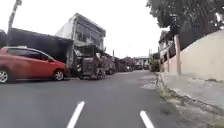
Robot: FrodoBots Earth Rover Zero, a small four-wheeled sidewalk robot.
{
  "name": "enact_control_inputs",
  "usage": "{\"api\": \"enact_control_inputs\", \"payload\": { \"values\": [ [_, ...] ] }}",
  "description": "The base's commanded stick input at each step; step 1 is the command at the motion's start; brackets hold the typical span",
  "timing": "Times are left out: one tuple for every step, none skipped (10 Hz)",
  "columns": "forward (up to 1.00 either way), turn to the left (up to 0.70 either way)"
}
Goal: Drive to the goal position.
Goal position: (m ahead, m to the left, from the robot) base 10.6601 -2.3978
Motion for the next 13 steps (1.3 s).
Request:
{"api": "enact_control_inputs", "payload": {
  "values": [
    [0.85, -0.34],
    [0.85, -0.34],
    [0.85, -0.28],
    [0.85, -0.01],
    [0.85, 0.0],
    [0.85, 0.0],
    [0.85, 0.0],
    [0.85, 0.0],
    [0.85, 0.0],
    [0.85, 0.0],
    [0.85, -0.27],
    [0.85, -0.34],
    [0.85, -0.34]
  ]
}}
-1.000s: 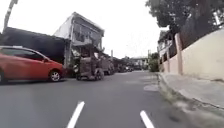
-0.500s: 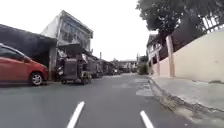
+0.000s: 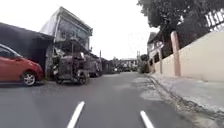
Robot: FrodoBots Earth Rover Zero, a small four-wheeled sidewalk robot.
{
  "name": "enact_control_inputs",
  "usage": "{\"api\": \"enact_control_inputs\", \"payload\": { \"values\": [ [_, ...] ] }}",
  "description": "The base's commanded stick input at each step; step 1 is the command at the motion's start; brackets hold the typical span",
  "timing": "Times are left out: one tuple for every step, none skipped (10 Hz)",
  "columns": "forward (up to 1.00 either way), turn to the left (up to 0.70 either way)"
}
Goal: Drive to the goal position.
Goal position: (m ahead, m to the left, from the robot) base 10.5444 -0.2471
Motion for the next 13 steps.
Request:
{"api": "enact_control_inputs", "payload": {
  "values": [
    [0.85, -0.34],
    [0.85, -0.34],
    [0.85, -0.34],
    [0.85, -0.34],
    [0.85, -0.12],
    [0.85, 0.0],
    [0.85, 0.0],
    [0.85, 0.0],
    [0.85, 0.0],
    [0.85, 0.0],
    [0.85, 0.0],
    [0.85, 0.01],
    [0.85, 0.02]
  ]
}}
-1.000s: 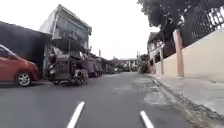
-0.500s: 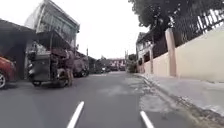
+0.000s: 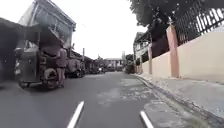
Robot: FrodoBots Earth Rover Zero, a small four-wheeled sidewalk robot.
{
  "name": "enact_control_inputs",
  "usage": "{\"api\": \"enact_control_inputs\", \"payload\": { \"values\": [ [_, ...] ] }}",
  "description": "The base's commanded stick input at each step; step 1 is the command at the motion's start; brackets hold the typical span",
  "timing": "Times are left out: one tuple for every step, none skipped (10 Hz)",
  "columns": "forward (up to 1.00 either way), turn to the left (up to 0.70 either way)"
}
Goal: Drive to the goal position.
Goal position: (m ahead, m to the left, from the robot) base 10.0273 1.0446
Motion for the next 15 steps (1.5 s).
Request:
{"api": "enact_control_inputs", "payload": {
  "values": [
    [0.85, 0.0],
    [0.85, -0.02],
    [0.85, -0.34],
    [0.85, -0.34],
    [0.85, -0.34],
    [0.85, -0.34],
    [0.85, -0.34],
    [0.85, -0.34],
    [0.85, -0.07],
    [0.85, 0.0],
    [0.85, 0.0],
    [0.85, 0.0],
    [0.85, 0.0],
    [0.85, 0.0],
    [0.85, 0.0]
  ]
}}
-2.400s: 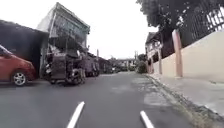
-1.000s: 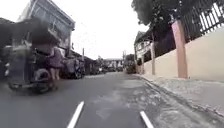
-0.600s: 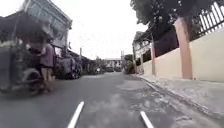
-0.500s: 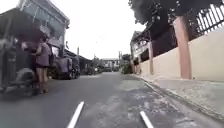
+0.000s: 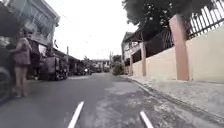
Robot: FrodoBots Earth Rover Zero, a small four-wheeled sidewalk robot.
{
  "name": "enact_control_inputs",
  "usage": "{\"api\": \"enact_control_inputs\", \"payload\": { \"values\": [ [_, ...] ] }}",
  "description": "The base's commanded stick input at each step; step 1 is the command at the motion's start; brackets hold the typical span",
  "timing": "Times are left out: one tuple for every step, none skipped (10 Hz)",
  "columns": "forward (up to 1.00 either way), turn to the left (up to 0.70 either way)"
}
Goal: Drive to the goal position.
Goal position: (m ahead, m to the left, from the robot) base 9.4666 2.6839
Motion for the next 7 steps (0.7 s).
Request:
{"api": "enact_control_inputs", "payload": {
  "values": [
    [0.85, 0.0],
    [0.85, 0.0],
    [0.85, 0.0],
    [0.85, 0.0],
    [0.85, 0.0],
    [0.85, 0.0],
    [0.85, 0.0]
  ]
}}
